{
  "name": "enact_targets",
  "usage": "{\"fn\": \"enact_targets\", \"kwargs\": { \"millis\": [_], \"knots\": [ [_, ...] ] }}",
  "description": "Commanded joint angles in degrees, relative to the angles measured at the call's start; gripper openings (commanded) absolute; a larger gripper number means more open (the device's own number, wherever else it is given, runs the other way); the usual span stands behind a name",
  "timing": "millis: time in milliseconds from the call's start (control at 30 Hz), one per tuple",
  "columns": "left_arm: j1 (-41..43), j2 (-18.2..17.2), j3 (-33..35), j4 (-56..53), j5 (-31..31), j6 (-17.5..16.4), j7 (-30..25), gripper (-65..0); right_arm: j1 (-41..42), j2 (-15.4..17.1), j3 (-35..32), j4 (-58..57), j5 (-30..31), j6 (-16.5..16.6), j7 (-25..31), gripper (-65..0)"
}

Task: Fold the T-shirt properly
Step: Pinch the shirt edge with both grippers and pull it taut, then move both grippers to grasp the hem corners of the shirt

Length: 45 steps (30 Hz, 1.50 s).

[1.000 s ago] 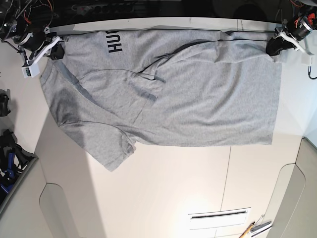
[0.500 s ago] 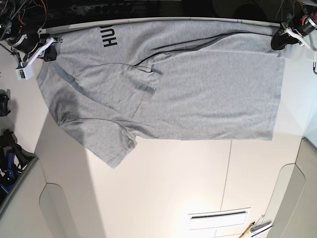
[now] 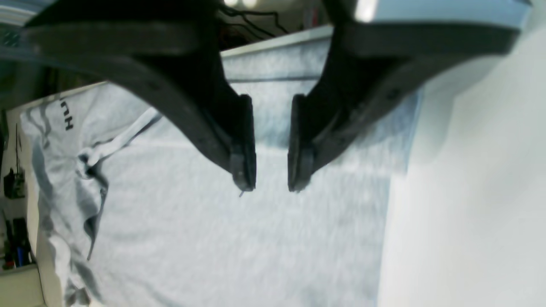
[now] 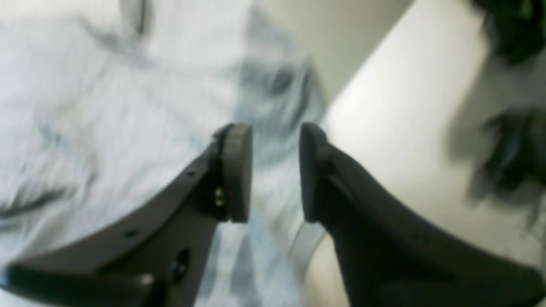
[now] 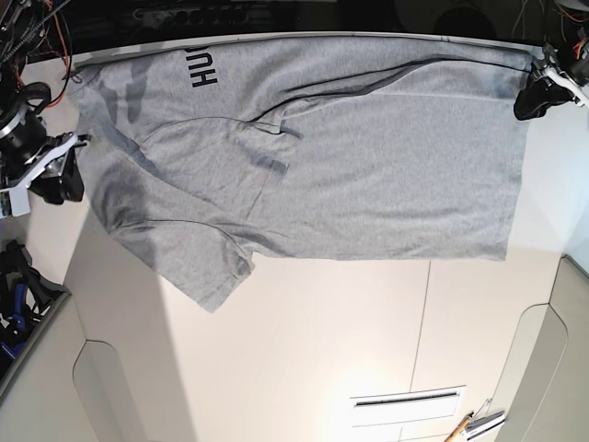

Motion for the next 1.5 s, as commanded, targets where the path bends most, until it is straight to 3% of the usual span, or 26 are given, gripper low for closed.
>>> {"fn": "enact_targets", "kwargs": {
  "millis": [0, 167, 567, 700, 800, 900, 967, 1000, 1067, 1100, 1300, 1467],
  "knots": [
    [-0.26, -0.92, -0.48, 1.09, -1.20, -0.32, -0.85, -48.2, 2.05, 0.94, 0.39, 0.24, -0.87, -0.31, 2.43, -43.4],
    [-1.90, -0.94, -0.48, 1.14, -1.01, -0.32, -0.96, -48.2, 8.52, 1.55, 0.28, -5.79, -5.20, -0.31, 7.04, -30.2],
    [-2.23, -0.94, -0.48, 1.14, -1.01, -0.32, -0.98, -48.2, 26.56, 11.65, -10.16, -47.78, -2.14, 1.90, 7.65, -30.2],
    [-2.23, -0.92, -0.48, 1.14, -1.22, -0.32, -1.03, -47.6, 28.72, 11.69, -16.52, -55.32, -1.70, 2.80, 7.67, -30.3],
    [-2.54, -0.92, -0.48, 1.14, -1.20, -0.32, -1.68, -42.9, 28.59, 11.08, -22.10, -55.58, -1.73, 2.73, 7.65, -30.3],
    [-2.91, -0.94, -0.48, 1.14, -0.76, -0.32, -1.66, -42.6, 28.59, 10.91, -26.27, -55.58, -1.79, 2.67, 7.63, -30.4],
    [-3.19, -0.96, -0.48, 1.14, -0.76, -0.32, -1.68, -42.6, 28.57, 10.88, -27.36, -55.58, -1.79, 2.62, 7.63, -35.2],
    [-3.21, -0.96, -0.48, 1.14, -0.76, -0.32, -1.86, -42.6, 28.57, 10.88, -27.39, -55.58, -1.75, 2.49, 7.63, -41.8],
    [-3.67, -0.94, -0.48, 1.14, -0.74, -0.32, -2.05, -42.6, 28.59, 10.91, -27.32, -55.58, -1.79, 2.19, 7.63, -61.2],
    [-4.20, -0.96, -0.48, 1.11, -0.13, -0.32, -2.01, -42.6, 28.59, 10.91, -27.30, -55.58, -1.75, 2.16, 7.63, -65.0],
    [-13.07, -0.96, -0.44, 0.39, 9.62, -0.32, -5.70, -42.6, 28.57, 10.88, -27.30, -55.58, -1.77, 2.16, 7.63, -65.0],
    [-25.27, -1.68, 0.02, -5.77, 14.97, 3.54, -7.50, -42.6, 28.57, 10.86, -27.30, -55.58, -1.75, 2.16, 7.63, -65.0]
  ]
}}
